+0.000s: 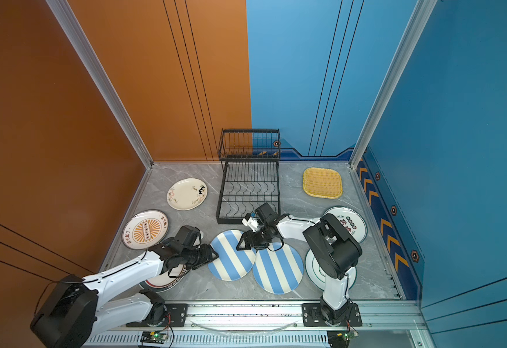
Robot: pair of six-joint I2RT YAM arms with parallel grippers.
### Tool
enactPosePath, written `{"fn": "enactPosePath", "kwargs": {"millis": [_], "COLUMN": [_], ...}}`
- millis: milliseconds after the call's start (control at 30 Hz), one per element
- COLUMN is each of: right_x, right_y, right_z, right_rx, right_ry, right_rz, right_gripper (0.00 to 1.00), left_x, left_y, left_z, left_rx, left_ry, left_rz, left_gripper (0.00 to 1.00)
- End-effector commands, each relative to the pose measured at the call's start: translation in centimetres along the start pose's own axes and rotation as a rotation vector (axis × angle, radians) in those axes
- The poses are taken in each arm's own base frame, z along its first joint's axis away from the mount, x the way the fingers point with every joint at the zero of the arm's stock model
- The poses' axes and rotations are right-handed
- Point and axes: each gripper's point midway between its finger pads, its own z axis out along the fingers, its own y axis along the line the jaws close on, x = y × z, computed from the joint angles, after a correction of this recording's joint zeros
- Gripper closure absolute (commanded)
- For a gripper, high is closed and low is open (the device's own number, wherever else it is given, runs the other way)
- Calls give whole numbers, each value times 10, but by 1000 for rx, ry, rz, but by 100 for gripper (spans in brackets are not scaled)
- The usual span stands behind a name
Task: Load plates into a dish rack
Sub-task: Pick up the plate from the bottom-center of the table.
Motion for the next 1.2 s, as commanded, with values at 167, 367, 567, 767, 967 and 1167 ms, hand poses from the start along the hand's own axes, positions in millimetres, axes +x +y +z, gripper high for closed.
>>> {"fn": "enactPosePath", "kwargs": {"millis": [167,367,567,767,967,1167], "right_x": [6,8,7,8,11,2], "right_y": [7,12,18,18,18,20], "right_z": [1,-9,-15,-15,-26,-64], "right_rx": [-52,-56,-67,-65,-32,69], "right_ry": [17,-5,-18,-13,-17,-109], "right_rz": [8,-4,-10,-8,-14,-15], "right_gripper": [36,50,70,88,100,100], "left_x": [30,29,26,22,9,-16], "left_y": [33,34,31,25,15,-1], "left_z": [11,6,5,5,-6,-23], "left_rx": [-83,-96,-97,-92,-92,-71], "left_ry": [93,77,73,67,36,-24], "left_rz": [-15,-9,-4,10,36,60], "left_gripper": [44,43,42,40,33,24]}}
